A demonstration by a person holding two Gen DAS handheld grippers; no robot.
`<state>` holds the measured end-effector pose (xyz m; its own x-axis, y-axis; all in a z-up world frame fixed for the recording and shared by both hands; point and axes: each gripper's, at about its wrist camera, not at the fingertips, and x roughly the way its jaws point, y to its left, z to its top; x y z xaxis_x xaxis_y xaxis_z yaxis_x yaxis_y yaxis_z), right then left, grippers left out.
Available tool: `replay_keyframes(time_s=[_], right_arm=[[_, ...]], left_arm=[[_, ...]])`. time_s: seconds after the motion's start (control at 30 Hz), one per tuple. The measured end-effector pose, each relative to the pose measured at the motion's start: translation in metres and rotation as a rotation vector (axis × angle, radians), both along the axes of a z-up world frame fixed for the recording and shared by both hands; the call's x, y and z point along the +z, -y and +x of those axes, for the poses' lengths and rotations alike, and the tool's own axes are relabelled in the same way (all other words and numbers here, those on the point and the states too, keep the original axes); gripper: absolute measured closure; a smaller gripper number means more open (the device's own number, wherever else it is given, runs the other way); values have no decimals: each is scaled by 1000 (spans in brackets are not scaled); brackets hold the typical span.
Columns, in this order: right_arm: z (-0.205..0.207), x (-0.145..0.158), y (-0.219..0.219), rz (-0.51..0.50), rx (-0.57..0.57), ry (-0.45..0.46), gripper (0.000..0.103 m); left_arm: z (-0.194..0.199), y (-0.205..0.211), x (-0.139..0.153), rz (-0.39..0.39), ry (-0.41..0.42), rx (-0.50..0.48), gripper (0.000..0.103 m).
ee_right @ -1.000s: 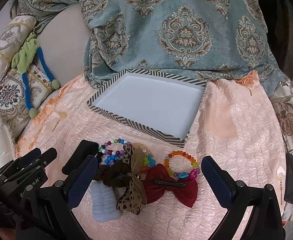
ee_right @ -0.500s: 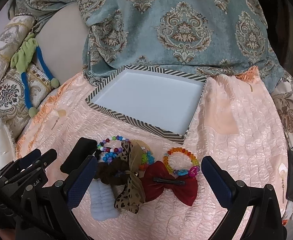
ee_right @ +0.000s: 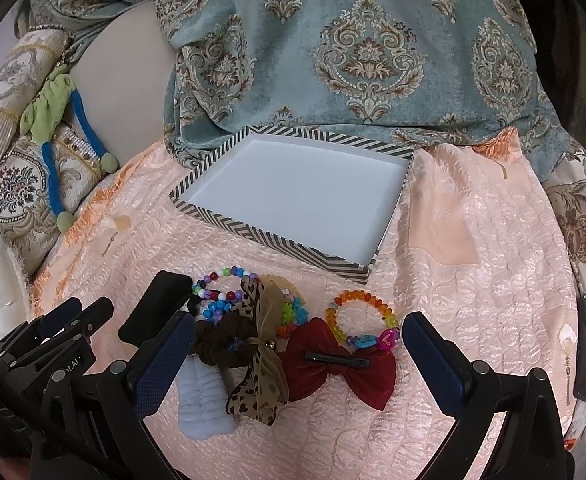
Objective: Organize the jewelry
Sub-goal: 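Hold the open left gripper around the black velvet hair tie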
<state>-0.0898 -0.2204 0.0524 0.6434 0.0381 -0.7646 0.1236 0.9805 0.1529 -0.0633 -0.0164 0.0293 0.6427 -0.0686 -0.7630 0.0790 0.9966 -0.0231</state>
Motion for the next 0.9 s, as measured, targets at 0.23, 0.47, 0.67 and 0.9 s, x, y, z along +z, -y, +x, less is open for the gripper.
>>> replay_keyframes(time_s=[0.23,0.47,0.67,0.9], right_arm=[[1,-2,0,0,4,-8,0],[2,-2,0,1,11,-9,0],[5,-4,0,-7,14,-20,0],[6,-6,2,-8,19,-24,0]], left_arm=[[0,0,-1,3,-2,1,56],[0,0,-1,3,-4,1,56],[3,-1,-2,1,-11,4,56],[6,-3,-4,0,-20,6,56]])
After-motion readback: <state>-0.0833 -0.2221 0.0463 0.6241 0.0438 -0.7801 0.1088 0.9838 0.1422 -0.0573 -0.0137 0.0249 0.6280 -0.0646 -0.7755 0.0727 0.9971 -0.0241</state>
